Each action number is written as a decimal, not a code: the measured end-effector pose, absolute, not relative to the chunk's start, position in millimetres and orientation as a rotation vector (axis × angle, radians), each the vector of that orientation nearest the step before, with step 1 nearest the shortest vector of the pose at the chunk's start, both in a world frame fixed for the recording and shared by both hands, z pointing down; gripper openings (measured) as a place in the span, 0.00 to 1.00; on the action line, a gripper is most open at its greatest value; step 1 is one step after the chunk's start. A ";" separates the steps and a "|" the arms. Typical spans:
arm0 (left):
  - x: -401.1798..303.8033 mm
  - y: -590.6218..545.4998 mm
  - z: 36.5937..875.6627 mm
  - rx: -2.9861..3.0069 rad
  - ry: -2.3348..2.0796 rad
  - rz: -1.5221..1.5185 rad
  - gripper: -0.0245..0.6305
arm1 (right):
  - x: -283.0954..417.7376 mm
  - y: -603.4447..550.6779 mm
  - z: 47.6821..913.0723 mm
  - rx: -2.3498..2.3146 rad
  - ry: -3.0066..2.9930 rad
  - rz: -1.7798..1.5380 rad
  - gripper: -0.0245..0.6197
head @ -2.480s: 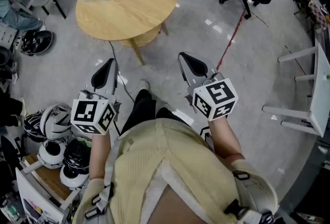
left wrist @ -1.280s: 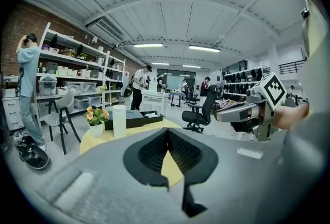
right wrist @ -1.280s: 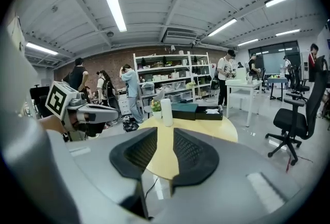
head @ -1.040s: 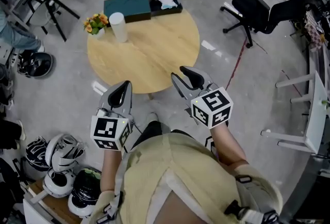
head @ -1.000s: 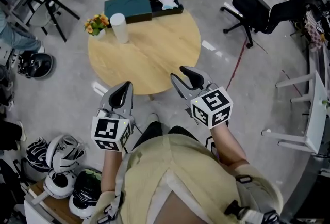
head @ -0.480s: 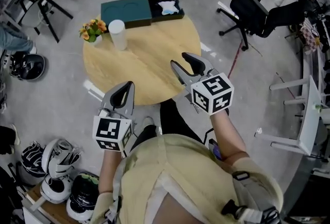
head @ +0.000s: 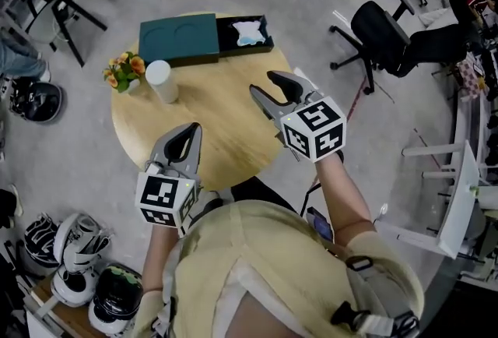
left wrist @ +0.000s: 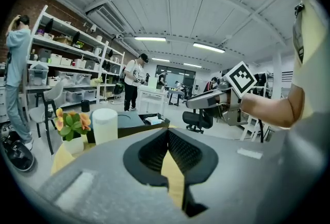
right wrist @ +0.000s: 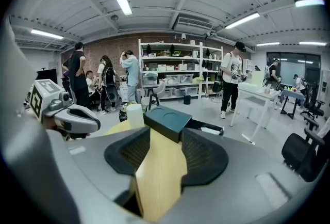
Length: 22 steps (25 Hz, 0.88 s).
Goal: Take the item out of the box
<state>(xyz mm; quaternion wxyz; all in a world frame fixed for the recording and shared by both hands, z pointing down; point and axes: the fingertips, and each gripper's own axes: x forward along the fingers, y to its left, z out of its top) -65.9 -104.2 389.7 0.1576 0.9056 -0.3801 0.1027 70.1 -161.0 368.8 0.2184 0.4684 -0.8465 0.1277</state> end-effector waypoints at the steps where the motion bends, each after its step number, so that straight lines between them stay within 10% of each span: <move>1: -59.2 -112.4 390.7 2.588 -1.087 0.298 0.04 | 76.7 -171.3 370.9 1.286 -2.341 0.354 0.34; 22: 4.9 -220.0 424.4 2.478 -1.248 0.385 0.04 | 116.1 -326.5 463.7 1.036 -2.249 0.495 0.34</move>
